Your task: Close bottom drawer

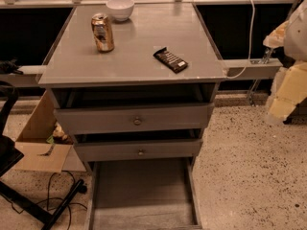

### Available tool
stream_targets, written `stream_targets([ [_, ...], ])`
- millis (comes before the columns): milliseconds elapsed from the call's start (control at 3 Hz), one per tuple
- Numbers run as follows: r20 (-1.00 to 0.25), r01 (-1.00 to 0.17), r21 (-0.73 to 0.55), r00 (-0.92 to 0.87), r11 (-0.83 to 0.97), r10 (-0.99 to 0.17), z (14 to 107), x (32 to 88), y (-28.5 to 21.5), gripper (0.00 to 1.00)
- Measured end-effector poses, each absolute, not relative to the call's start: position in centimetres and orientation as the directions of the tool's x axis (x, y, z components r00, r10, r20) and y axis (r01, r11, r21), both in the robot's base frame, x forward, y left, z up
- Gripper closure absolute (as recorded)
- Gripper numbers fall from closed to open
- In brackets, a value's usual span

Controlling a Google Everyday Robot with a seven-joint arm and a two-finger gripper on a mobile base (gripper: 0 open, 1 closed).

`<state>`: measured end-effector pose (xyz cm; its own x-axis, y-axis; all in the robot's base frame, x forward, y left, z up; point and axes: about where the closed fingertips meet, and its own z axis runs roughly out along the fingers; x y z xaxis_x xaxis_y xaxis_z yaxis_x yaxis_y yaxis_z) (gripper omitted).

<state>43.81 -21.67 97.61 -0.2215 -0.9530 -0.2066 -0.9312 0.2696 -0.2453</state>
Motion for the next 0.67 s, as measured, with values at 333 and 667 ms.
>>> stream_targets([
  [333, -0.207, -0.931, -0.245, -0.222, 0.27, -0.953, 97.6, 43.8, -21.7, 0.0],
  [667, -0.216, -0.927, -0.252, -0.224, 0.276, -0.95, 96.1, 43.8, -21.2, 0.0],
])
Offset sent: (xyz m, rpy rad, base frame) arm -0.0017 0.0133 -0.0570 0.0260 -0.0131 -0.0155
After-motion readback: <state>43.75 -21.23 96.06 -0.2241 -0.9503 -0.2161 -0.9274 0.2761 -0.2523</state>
